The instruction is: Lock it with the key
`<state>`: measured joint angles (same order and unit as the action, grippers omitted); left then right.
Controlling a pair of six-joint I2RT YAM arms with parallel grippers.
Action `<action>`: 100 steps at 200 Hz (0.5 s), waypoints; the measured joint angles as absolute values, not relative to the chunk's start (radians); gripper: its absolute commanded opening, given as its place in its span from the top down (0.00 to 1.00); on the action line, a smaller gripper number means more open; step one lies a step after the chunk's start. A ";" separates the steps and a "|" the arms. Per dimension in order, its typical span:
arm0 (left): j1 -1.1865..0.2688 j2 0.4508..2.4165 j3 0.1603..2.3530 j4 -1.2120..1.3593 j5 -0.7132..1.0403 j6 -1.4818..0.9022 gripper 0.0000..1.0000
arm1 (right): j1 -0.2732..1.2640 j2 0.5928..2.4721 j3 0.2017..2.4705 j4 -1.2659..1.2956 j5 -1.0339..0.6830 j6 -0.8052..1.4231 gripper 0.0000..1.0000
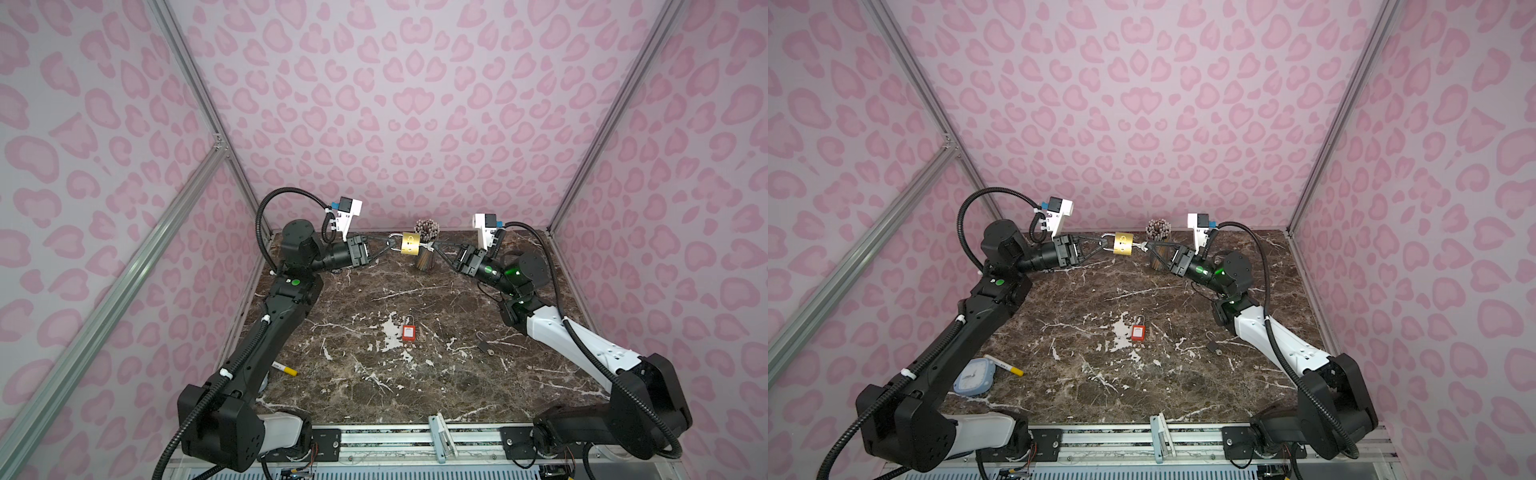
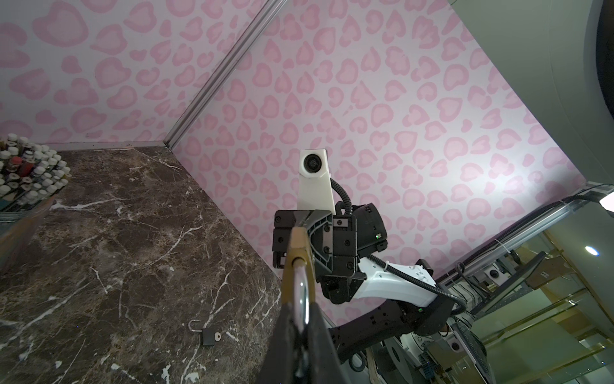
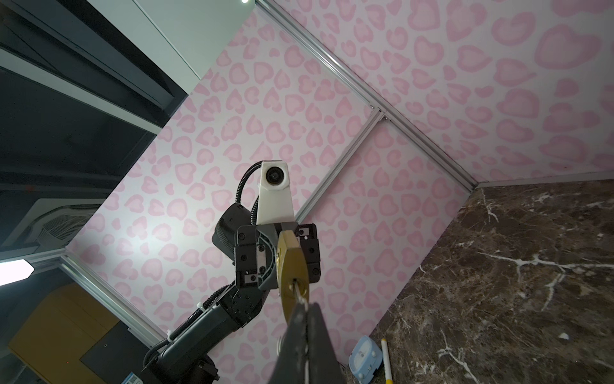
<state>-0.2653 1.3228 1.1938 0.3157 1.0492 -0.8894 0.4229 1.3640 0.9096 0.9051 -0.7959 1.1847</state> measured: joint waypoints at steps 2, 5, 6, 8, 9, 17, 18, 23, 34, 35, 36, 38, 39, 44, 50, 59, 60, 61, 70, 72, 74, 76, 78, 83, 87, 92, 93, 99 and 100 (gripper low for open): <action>-0.265 1.323 1.194 0.316 1.049 -0.889 0.96 | 0.421 1.362 0.908 0.904 -0.795 1.185 1.00; -0.266 1.323 1.194 0.316 1.048 -0.889 0.96 | 0.417 1.359 0.905 0.899 -0.793 1.185 1.00; -0.266 1.323 1.194 0.316 1.048 -0.889 0.96 | 0.416 1.358 0.904 0.898 -0.793 1.185 1.00; -0.266 1.323 1.194 0.316 1.048 -0.889 0.96 | 0.415 1.357 0.902 0.895 -0.793 1.184 1.00; -0.266 1.323 1.194 0.316 1.048 -0.889 0.96 | 0.413 1.356 0.901 0.893 -0.793 1.185 1.00; -0.265 1.323 1.194 0.316 1.047 -0.889 0.96 | 0.404 1.348 0.893 0.888 -0.790 1.182 1.00; -0.265 1.323 1.194 0.316 1.047 -0.889 0.96 | 0.403 1.348 0.892 0.888 -0.789 1.182 1.00; -0.265 1.323 1.194 0.316 1.047 -0.889 0.96 | 0.398 1.342 0.887 0.883 -0.788 1.182 1.00; -0.266 1.323 1.194 0.316 1.047 -0.889 0.96 | 0.389 1.330 0.876 0.877 -0.786 1.179 1.00; -0.266 1.323 1.194 0.316 1.047 -0.889 0.96 | 0.388 1.328 0.875 0.876 -0.786 1.178 1.00; -0.266 1.323 1.194 0.316 1.047 -0.889 0.96 | 0.387 1.328 0.875 0.876 -0.786 1.178 1.00; -0.266 1.323 1.194 0.316 1.048 -0.889 0.96 | 0.385 1.325 0.872 0.875 -0.786 1.177 1.00; -0.266 1.323 1.194 0.316 1.048 -0.889 0.96 | 0.383 1.324 0.871 0.874 -0.787 1.176 1.00; -0.266 1.323 1.194 0.316 1.047 -0.889 0.96 | 0.379 1.318 0.867 0.869 -0.786 1.174 1.00; -0.266 1.323 1.194 0.316 1.047 -0.889 0.96 | 0.373 1.311 0.862 0.866 -0.787 1.173 1.00; -0.266 1.324 1.194 0.316 1.047 -0.888 0.96 | 0.363 1.299 0.853 0.859 -0.787 1.168 1.00; -0.266 1.324 1.194 0.316 1.047 -0.888 0.96 | 0.361 1.298 0.852 0.858 -0.787 1.167 1.00; -0.266 1.325 1.194 0.316 1.047 -0.888 0.96 | 0.360 1.296 0.851 0.855 -0.787 1.166 1.00; -0.266 1.327 1.194 0.316 1.047 -0.886 0.96 | 0.348 1.285 0.842 0.842 -0.786 1.164 1.00; -0.266 1.328 1.194 0.316 1.047 -0.886 0.96 | 0.345 1.282 0.839 0.839 -0.786 1.162 1.00; -0.266 1.328 1.194 0.316 1.047 -0.885 0.96 | 0.343 1.279 0.837 0.836 -0.786 1.162 1.00; -0.266 1.330 1.194 0.315 1.047 -0.884 0.96 | 0.340 1.276 0.834 0.832 -0.786 1.161 1.00; -0.266 1.330 1.194 0.315 1.047 -0.882 0.96 | 0.337 1.273 0.832 0.829 -0.786 1.159 1.00; -0.266 1.333 1.194 0.314 1.047 -0.877 0.96 | 0.329 1.264 0.825 0.820 -0.786 1.157 1.00; -0.266 1.335 1.193 0.312 1.047 -0.872 0.96 | 0.325 1.259 0.820 0.813 -0.786 1.156 1.00; -0.266 1.340 1.193 0.308 1.047 -0.862 0.96 | 0.317 1.250 0.812 0.802 -0.785 1.153 1.00; -0.266 1.341 1.193 0.307 1.047 -0.862 0.96 | 0.316 1.249 0.811 0.801 -0.784 1.152 1.00; -0.266 1.349 1.193 0.299 1.047 -0.852 0.96 | 0.307 1.238 0.801 0.789 -0.782 1.147 1.00; -0.266 1.350 1.193 0.297 1.047 -0.850 0.96 | 0.305 1.236 0.798 0.786 -0.781 1.147 1.00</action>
